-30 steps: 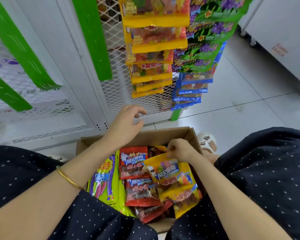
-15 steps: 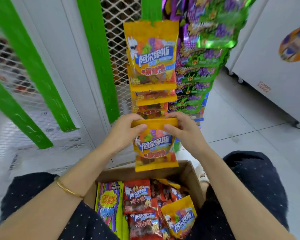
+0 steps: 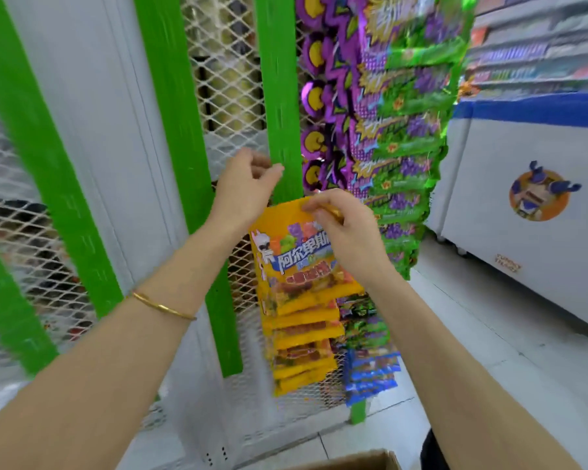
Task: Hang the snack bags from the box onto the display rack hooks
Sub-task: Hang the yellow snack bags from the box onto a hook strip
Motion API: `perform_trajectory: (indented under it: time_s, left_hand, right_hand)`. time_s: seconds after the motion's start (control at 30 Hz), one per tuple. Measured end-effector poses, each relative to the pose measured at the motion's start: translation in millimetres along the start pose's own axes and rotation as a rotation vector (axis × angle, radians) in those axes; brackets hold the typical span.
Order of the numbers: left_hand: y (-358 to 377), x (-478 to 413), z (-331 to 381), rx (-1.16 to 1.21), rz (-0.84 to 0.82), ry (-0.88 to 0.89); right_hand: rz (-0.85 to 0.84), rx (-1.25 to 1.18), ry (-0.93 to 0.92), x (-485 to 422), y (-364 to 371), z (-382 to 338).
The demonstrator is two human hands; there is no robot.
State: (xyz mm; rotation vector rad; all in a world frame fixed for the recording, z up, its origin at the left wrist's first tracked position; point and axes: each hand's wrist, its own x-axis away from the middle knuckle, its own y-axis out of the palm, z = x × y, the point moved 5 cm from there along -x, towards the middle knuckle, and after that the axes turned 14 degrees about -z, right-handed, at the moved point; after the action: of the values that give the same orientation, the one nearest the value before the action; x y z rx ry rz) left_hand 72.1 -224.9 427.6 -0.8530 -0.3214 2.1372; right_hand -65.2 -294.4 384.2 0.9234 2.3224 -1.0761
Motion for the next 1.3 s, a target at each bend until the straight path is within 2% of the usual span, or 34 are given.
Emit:
perform_trajectory:
  time_s: [0.2,0.37,0.73,0.9,1.2,1.3]
  left_hand:
    - [-1.5,-14.6,12.5,-0.199,-0.137,-0.049]
    - [0.4,-14.4,17.6,-0.248,-0.201,-0.084]
    - [1.5,-10.1,11.1,-0.207,-0.211,-0.157]
    - [0.8,-0.7,6.2,-0.206,-0.239,-0.116]
    - [3.2,13.9,-6.2,-0.203,-0.161,-0.059]
    - [6.4,43.2,-8.5,-0.308,-0.02,0.03]
  right_hand:
    - [0.123,0.074,0.011,-29.5,2.4,-2.7]
    - [0.173,0.157,0.008,-33.1,5.4,-3.8]
    - [0.116,0.185,0.052,-24.0,12.8,2.8]
    - [0.065,0.165,0.095,-13.8,19.0,13.7]
    - [0.093,0.172,0.123,-0.6,19.2,14.1]
    - [0.174,0.229,0.081,25.3,16.3,6.8]
